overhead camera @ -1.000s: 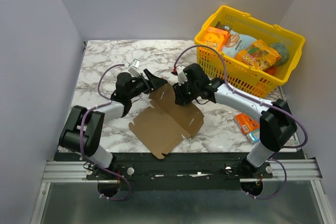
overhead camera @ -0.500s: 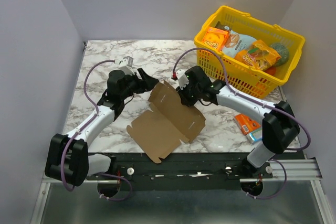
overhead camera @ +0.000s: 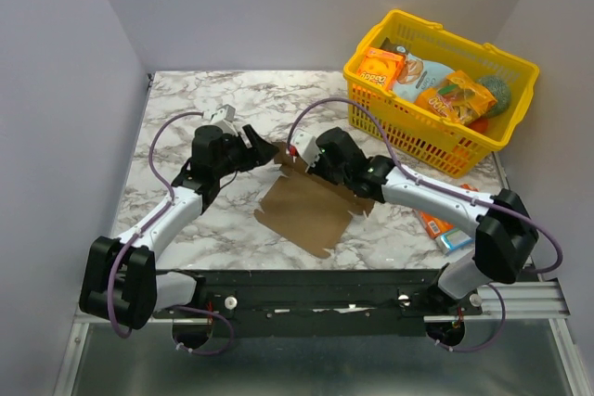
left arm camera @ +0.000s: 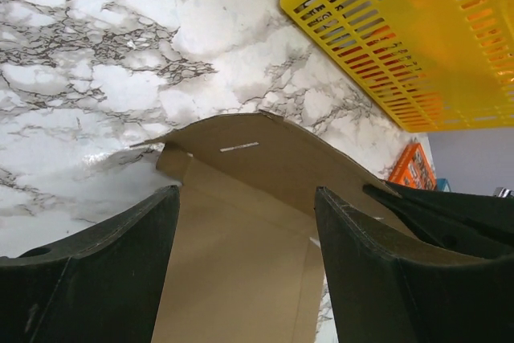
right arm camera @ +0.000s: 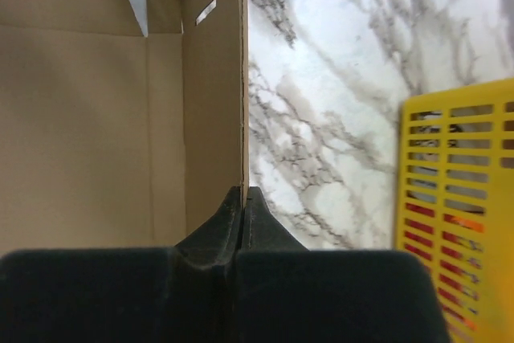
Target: Fold the paper box
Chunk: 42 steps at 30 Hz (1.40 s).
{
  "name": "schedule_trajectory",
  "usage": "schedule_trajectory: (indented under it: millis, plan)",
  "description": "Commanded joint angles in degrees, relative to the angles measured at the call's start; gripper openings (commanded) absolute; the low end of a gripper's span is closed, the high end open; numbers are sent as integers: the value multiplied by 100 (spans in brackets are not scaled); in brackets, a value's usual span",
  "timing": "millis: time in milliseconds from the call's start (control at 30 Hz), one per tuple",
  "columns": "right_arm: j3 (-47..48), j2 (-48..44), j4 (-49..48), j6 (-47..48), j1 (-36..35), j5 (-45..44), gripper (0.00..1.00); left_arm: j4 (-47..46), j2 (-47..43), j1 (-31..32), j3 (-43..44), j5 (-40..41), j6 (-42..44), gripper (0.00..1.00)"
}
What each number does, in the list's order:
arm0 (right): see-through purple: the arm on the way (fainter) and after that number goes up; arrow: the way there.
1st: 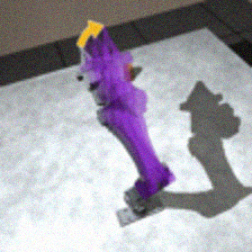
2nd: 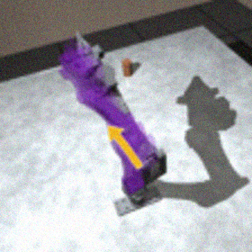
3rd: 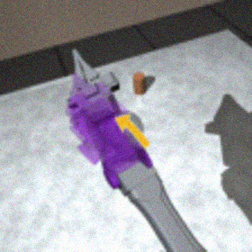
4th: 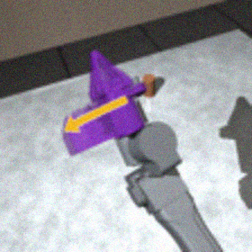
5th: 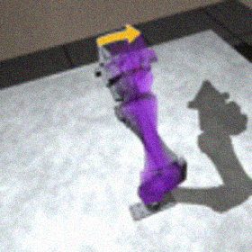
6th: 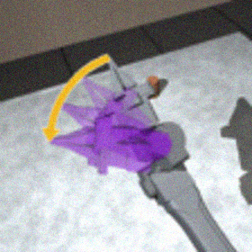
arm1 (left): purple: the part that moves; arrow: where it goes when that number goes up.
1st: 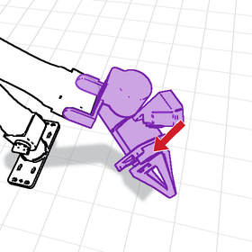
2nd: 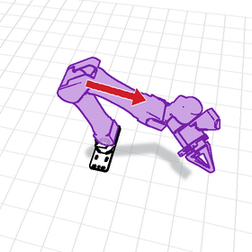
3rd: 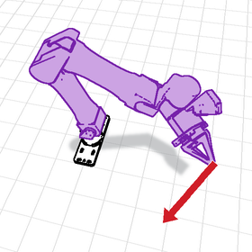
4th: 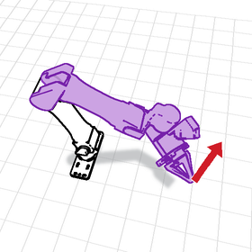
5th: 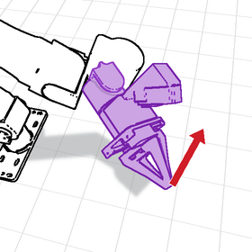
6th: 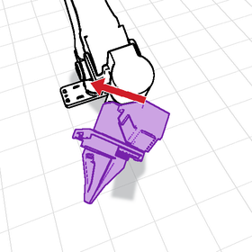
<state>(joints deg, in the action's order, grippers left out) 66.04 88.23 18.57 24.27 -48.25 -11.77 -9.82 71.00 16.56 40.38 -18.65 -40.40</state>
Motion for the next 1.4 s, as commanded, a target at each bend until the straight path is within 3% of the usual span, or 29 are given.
schedule_trajectory:
  millis: [0,233,400,600,933,1100,1200,1367]
  plan:
    - [-249,326,-652,1044,-307,-1335,1,-440,-78,-21,-74,-24,-468,77]
    - [-408,547,-776,922,-413,-1302,1,-740,255,14,153,81,-319,76]
    - [-478,424,-784,808,-413,-1161,1,-1100,800,84,470,-287,-249,74]
    - [-478,459,-741,746,-413,-1126,1,-1276,1047,392,769,-25,15,73]
    - [-443,494,-635,667,-413,-1003,1,-1127,1082,770,910,880,454,71]
    - [-399,547,-582,649,-413,-985,1,-600,942,1007,1024,2082,700,71]
    - [-381,547,-538,640,-413,-968,1,-442,828,1007,1042,2409,735,71]
    - [-338,555,-495,631,-413,-950,1,-450,775,1007,1094,2437,806,72]
